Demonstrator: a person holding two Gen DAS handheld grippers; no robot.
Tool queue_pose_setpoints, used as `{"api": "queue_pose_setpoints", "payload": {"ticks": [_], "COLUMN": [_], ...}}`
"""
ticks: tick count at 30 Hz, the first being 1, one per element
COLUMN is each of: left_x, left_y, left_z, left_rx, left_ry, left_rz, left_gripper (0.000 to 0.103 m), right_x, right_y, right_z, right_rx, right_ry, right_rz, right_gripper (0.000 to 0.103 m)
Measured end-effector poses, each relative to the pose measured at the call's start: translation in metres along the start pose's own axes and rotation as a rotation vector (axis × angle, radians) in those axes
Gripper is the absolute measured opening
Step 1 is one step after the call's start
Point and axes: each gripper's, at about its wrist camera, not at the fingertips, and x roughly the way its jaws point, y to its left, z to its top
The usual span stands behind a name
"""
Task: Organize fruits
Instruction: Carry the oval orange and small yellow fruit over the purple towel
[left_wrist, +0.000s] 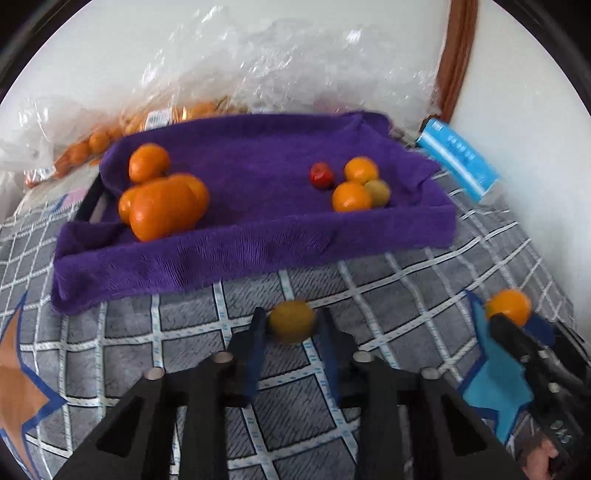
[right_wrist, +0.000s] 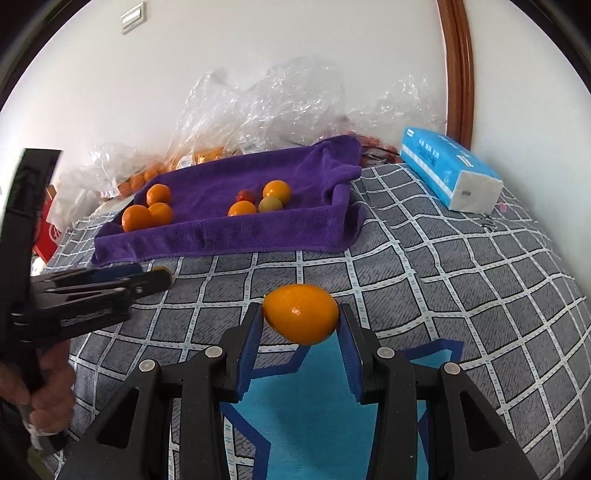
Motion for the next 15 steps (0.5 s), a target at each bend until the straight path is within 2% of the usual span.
{"api": "queue_pose_setpoints", "payload": {"ticks": [5, 8, 12, 15], "left_x": [-0.008, -0.017, -0.038, -0.048], "left_y": [0.000, 0.011, 0.044, 0.075], "left_z": [-0.007, -0.014, -0.025, -0.031], "left_rx": [0.043, 0.059, 0.073, 0.015], "left_ry": [-0.009, -0.019, -0.058, -0.045], "left_rz": [0.022, 0.065, 0.166, 0.191], "left_gripper": [0.025, 0.025, 0.025, 0.025], "right_x": [0.001, 0.002, 0.002, 0.002], "right_y": [-0.007, -0.005, -0.002, -0.002], "right_z": [0.001, 0.001, 0.001, 0.001], "right_rx": [0.033, 0.025, 0.011, 0.007], "right_ry": [-0.003, 0.000, 0.006, 0.005], "right_rz": [-0.007, -0.014, -0.027, -0.021], "right_gripper": [0.041, 0.041, 0.041, 0.041]}}
